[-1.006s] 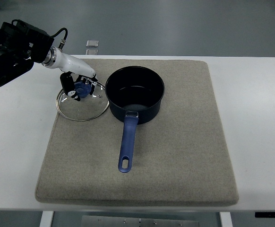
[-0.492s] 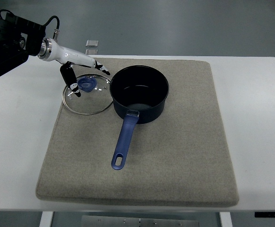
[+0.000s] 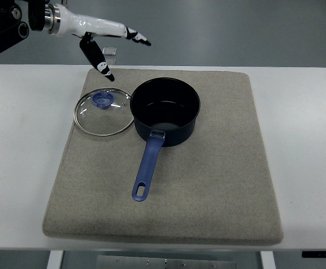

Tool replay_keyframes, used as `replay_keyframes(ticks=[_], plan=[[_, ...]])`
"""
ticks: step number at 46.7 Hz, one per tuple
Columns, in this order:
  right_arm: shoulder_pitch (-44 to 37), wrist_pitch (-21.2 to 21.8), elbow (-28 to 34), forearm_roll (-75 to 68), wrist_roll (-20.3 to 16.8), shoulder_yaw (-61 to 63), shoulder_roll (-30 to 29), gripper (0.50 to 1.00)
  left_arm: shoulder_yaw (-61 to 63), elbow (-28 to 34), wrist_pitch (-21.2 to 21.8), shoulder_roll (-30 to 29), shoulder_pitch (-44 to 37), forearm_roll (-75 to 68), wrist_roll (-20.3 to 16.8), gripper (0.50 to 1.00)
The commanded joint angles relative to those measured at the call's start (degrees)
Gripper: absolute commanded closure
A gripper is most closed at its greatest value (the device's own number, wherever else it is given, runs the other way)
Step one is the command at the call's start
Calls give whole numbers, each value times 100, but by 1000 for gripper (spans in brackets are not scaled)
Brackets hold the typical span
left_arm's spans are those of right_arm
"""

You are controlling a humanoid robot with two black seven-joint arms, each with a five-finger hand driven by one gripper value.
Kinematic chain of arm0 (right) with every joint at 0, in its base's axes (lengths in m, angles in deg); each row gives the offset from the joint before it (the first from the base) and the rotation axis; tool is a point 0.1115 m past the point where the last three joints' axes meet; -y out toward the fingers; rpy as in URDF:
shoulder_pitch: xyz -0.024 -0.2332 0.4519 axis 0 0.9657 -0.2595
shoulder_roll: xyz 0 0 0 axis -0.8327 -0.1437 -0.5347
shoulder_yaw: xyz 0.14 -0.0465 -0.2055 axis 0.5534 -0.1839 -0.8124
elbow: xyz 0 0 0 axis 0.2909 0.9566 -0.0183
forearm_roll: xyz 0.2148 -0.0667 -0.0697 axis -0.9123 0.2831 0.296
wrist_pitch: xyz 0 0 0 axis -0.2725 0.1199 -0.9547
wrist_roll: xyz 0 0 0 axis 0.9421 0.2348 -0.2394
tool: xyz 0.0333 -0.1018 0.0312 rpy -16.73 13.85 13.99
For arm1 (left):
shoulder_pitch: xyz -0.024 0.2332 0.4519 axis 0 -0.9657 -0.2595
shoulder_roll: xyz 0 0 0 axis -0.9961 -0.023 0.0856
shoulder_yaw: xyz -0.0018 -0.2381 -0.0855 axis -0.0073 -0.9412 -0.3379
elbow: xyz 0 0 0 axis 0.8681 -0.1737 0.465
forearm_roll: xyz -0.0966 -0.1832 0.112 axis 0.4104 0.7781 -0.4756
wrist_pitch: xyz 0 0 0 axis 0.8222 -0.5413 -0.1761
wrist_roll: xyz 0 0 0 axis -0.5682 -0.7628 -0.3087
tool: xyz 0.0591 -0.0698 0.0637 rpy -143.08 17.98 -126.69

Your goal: Open pot lid and place left with left hand

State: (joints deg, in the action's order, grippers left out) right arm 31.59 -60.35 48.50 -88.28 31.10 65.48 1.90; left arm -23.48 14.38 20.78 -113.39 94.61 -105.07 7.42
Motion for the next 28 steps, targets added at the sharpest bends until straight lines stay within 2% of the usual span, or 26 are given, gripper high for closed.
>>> replay_keyframes(ticks=[1, 9, 21, 28], plan=[[1, -1, 4, 0, 0, 0, 0, 583, -343, 274, 8, 43, -93, 517, 0, 512], [1, -1, -4, 0, 0, 0, 0, 583, -975, 687, 140, 210, -612, 2133, 0, 512], [1, -1, -4, 0, 0, 0, 0, 583, -1424, 2410, 535, 1299, -1289, 4507, 0, 512], [1, -1, 5, 0, 0, 0, 0, 583, -1477, 2824, 588, 1607, -1508, 5369, 0, 512]])
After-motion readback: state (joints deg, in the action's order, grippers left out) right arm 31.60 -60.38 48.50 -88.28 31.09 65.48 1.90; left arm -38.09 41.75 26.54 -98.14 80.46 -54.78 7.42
